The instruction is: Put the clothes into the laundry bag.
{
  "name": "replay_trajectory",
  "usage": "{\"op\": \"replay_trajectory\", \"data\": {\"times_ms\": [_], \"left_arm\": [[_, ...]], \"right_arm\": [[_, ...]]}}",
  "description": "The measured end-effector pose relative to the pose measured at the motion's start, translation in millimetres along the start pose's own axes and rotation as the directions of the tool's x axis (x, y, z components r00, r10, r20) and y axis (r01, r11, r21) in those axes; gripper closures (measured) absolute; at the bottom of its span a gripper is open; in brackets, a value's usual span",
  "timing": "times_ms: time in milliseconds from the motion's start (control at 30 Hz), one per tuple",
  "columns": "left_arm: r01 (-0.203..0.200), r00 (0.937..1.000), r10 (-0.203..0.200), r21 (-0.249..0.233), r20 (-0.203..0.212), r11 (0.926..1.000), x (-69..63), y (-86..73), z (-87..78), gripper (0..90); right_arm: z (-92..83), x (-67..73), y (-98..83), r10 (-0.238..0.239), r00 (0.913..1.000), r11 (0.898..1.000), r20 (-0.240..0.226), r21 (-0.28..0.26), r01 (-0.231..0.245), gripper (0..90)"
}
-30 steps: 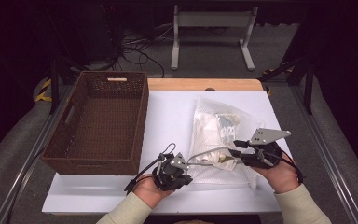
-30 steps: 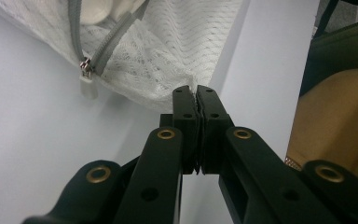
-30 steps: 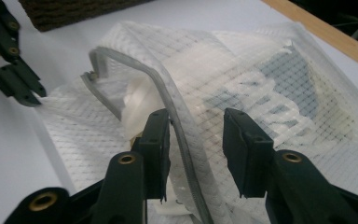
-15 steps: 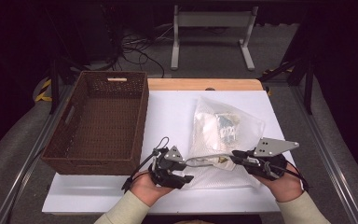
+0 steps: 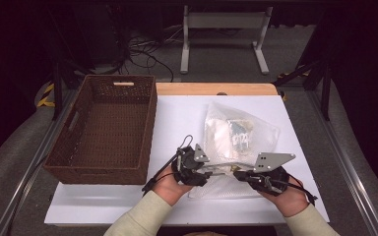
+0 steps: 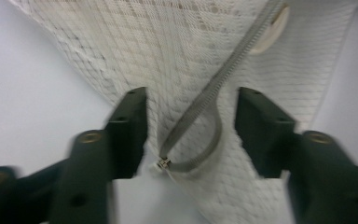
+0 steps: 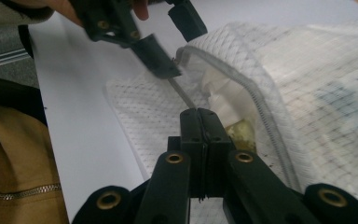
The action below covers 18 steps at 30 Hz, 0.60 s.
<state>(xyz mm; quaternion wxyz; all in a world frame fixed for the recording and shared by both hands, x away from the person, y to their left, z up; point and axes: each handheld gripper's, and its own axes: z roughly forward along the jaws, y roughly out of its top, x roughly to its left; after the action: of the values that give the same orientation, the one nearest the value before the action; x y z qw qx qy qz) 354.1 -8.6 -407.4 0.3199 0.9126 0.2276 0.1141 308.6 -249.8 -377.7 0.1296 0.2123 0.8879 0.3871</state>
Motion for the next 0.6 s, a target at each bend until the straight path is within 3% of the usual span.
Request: {"op": "replay_trajectory", "data": {"times_ms": [67,167,333,600], "left_arm": [[0.003,1.0000,-0.003,-0.001,0.006,1.0000,0.5,1.3,2.9,72.4],[0.009,0.9995,-0.009,-0.017,0.029,0.9998,3.2,0.9,1.2,87.9],[0.033,0.9979,-0.030,-0.049,0.056,0.9982,4.1,-0.4,-7.6,88.9],[0.021,0.9979,-0.018,-0.054,0.062,0.9983,1.9,-1.9,-13.2,89.0]], "right_arm": [[6.8,-0.4,-1.4,0.002,1.0000,1.000,0.002,0.012,-0.002,89.4],[17.0,-2.2,-4.3,0.001,1.0000,1.000,-0.001,0.030,-0.001,89.5],[34.6,-8.4,-10.0,0.020,0.9998,0.998,0.002,0.061,-0.020,89.6],[52.0,-14.5,-10.4,-0.001,0.9999,0.997,0.011,0.079,0.000,89.9]]}}
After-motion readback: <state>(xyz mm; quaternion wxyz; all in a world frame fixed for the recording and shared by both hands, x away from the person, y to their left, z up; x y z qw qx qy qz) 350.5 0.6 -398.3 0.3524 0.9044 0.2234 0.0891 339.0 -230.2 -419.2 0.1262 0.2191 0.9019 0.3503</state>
